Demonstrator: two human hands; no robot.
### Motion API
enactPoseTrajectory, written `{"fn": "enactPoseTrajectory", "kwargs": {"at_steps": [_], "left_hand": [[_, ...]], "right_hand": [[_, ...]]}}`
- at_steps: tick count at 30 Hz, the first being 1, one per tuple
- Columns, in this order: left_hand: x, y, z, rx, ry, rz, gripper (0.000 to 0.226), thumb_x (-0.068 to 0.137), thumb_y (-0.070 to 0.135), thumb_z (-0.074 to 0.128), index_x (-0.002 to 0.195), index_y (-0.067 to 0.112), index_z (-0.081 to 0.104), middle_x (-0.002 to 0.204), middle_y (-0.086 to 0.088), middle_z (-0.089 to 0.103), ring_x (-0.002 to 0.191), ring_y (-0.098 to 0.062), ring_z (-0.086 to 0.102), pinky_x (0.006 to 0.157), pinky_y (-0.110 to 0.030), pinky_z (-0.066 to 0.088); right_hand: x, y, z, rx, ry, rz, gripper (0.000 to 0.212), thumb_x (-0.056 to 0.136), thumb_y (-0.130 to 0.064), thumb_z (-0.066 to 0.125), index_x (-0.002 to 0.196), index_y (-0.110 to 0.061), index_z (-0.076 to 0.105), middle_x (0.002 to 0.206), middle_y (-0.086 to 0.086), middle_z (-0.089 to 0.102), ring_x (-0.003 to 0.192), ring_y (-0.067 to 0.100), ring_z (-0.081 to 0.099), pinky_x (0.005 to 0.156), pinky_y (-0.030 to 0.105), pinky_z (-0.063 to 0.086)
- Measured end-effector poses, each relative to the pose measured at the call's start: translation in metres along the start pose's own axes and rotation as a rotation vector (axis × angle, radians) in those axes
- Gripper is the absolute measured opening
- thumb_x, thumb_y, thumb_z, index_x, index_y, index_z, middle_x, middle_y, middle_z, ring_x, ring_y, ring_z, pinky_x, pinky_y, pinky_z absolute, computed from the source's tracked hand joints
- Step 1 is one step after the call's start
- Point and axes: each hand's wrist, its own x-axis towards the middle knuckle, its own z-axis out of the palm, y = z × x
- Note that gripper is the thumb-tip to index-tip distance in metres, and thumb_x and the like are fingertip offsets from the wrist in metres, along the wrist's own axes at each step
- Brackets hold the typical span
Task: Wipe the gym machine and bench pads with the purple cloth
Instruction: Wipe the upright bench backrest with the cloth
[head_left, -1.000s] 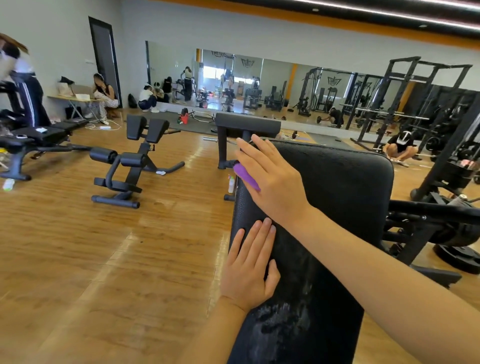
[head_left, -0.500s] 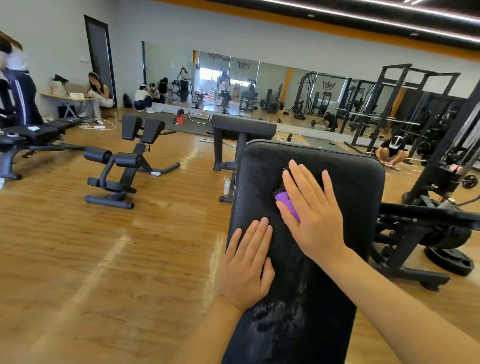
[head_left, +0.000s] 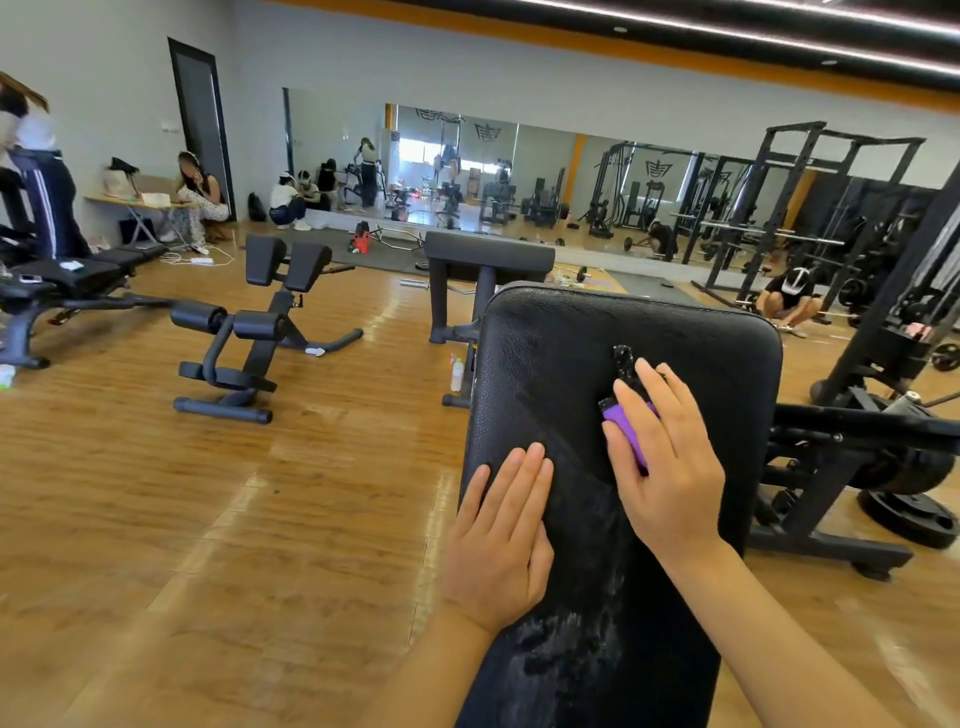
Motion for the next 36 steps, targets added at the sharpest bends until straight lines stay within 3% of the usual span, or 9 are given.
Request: {"fn": "enactPoseTrajectory", "kwargs": {"at_steps": [3, 8, 11, 16, 19, 24, 31, 36], "left_hand": [[0.0, 0.001, -0.001, -0.01, -0.006, -0.008, 0.05, 0.103, 0.024, 0.03, 0.152, 0.011, 0.033, 0.158, -0.006, 0.035, 0.15, -0.019, 0.026, 0.125, -0.038, 0.013], [0.0, 0.001, 0.001, 0.007, 0.02, -0.046, 0.059, 0.096, 0.023, 0.043, 0.152, 0.009, 0.033, 0.16, -0.006, 0.031, 0.15, -0.02, 0.026, 0.125, -0.039, 0.015], [-0.001, 0.003, 0.002, 0.008, 0.06, -0.15, 0.062, 0.095, 0.025, 0.043, 0.153, 0.007, 0.03, 0.161, -0.009, 0.029, 0.152, -0.021, 0.023, 0.125, -0.041, 0.015], [-0.002, 0.004, 0.004, 0.029, 0.059, -0.156, 0.063, 0.095, 0.027, 0.042, 0.153, 0.006, 0.028, 0.162, -0.009, 0.026, 0.152, -0.021, 0.019, 0.125, -0.04, 0.013], [0.0, 0.004, 0.003, 0.031, 0.063, -0.165, 0.062, 0.095, 0.026, 0.042, 0.152, 0.006, 0.028, 0.16, -0.01, 0.029, 0.153, -0.02, 0.019, 0.125, -0.039, 0.013], [-0.003, 0.003, 0.004, 0.033, 0.044, -0.159, 0.064, 0.096, 0.028, 0.041, 0.154, 0.007, 0.026, 0.164, -0.007, 0.022, 0.152, -0.021, 0.021, 0.125, -0.04, 0.014], [0.001, 0.006, 0.001, 0.049, 0.023, -0.183, 0.064, 0.095, 0.028, 0.042, 0.153, 0.007, 0.026, 0.161, -0.008, 0.027, 0.153, -0.019, 0.016, 0.126, -0.038, 0.011], [-0.008, 0.005, 0.002, 0.024, 0.022, -0.209, 0.063, 0.099, 0.03, 0.037, 0.154, 0.004, 0.02, 0.166, -0.007, 0.014, 0.153, -0.022, 0.015, 0.126, -0.037, 0.01]], "right_hand": [[0.004, 0.005, -0.002, -0.009, -0.068, -0.02, 0.05, 0.097, -0.038, 0.059, 0.136, -0.01, 0.048, 0.142, 0.016, 0.05, 0.138, 0.034, 0.042, 0.113, 0.042, 0.037], [0.014, 0.002, 0.005, 0.04, -0.107, -0.093, 0.037, 0.104, -0.026, 0.047, 0.135, -0.005, 0.051, 0.14, 0.017, 0.053, 0.14, 0.032, 0.039, 0.12, 0.034, 0.026], [0.032, -0.007, 0.012, 0.047, -0.128, -0.191, 0.035, 0.103, -0.022, 0.049, 0.132, -0.003, 0.054, 0.137, 0.019, 0.056, 0.137, 0.033, 0.042, 0.12, 0.034, 0.026], [0.088, -0.045, 0.045, 0.057, -0.191, -0.348, 0.038, 0.091, -0.01, 0.063, 0.128, 0.001, 0.061, 0.136, 0.019, 0.057, 0.134, 0.034, 0.046, 0.114, 0.043, 0.036], [0.094, -0.048, 0.041, 0.03, -0.245, -0.389, 0.038, 0.092, -0.01, 0.061, 0.129, 0.0, 0.06, 0.137, 0.018, 0.057, 0.135, 0.033, 0.046, 0.116, 0.04, 0.032], [0.031, -0.012, 0.0, -0.004, -0.334, -0.389, 0.041, 0.093, -0.015, 0.058, 0.132, -0.002, 0.057, 0.139, 0.016, 0.056, 0.137, 0.03, 0.043, 0.12, 0.036, 0.025], [0.107, -0.061, 0.049, 0.003, -0.269, -0.38, 0.034, 0.094, -0.013, 0.054, 0.125, -0.002, 0.064, 0.134, 0.015, 0.06, 0.131, 0.032, 0.051, 0.116, 0.038, 0.031], [0.032, -0.019, -0.004, -0.023, -0.385, -0.355, 0.04, 0.095, -0.015, 0.059, 0.133, -0.003, 0.057, 0.142, 0.014, 0.053, 0.139, 0.029, 0.041, 0.121, 0.037, 0.025]]}}
